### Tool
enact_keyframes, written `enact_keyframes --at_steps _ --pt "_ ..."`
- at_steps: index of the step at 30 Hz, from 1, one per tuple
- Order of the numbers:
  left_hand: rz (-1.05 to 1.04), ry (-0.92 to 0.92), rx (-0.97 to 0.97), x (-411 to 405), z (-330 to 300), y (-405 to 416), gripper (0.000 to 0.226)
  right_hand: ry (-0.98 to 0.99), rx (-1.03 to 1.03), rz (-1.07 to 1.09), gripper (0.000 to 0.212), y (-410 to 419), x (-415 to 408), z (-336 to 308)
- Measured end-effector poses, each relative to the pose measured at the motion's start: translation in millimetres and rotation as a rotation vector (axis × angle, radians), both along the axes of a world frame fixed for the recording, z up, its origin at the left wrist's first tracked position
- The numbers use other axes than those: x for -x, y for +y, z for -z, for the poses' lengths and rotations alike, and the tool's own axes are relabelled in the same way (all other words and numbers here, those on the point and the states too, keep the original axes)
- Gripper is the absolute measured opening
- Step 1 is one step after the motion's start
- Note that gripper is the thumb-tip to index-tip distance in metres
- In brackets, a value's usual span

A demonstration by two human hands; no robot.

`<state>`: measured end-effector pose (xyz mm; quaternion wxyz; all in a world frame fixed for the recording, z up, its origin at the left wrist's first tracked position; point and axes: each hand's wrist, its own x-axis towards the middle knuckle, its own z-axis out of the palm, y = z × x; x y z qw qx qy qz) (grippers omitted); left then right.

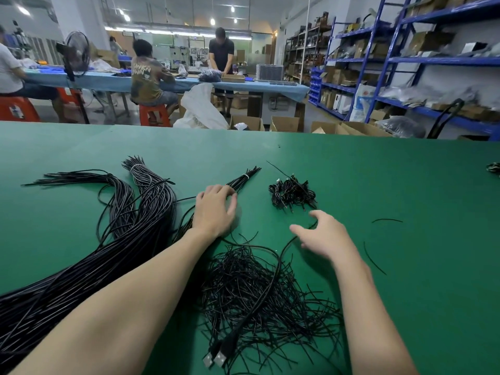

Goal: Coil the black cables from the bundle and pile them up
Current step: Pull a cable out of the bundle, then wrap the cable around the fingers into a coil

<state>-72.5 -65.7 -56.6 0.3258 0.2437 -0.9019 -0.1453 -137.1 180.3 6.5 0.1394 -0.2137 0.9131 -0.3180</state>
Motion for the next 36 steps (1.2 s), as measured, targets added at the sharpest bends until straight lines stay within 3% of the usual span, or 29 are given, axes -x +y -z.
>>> enact_keyframes --at_steps 2,3,8,11,14,18,22,30,36 --pt "0.141 0.017 -0.025 -6 -4 6 0.020 0.025 0.071 -0.082 0.026 4 3 -1" --pt "0.202 0.004 -0.059 -8 -8 9 0.020 0.014 0.071 -0.137 0.019 6 4 -1" --pt "0.483 -0.105 -0.394 -19 -38 49 0.028 -0.128 -0.067 -0.377 0.015 5 3 8" --pt "0.592 -0.409 -0.322 -22 -50 73 0.036 -0.063 -0.060 -0.373 0.009 3 3 13" --pt "0.581 -0.587 -0.228 -23 -63 80 0.032 -0.084 0.106 -0.303 0.010 5 3 10" --pt "0.624 -0.598 -0.233 -27 -79 77 0.009 -0.285 0.405 -0.203 0.006 3 0 8" --pt "0.660 -0.645 -0.254 -35 -87 73 0.006 -0.495 0.558 -0.127 0.012 -2 -2 11" --pt "0.651 -0.763 -0.307 -51 -102 67 0.009 -0.474 0.620 -0.055 0.010 -8 -3 15" --pt "0.453 -1.074 -0.349 -77 -126 39 0.002 -0.347 0.705 0.107 0.011 -11 5 17"
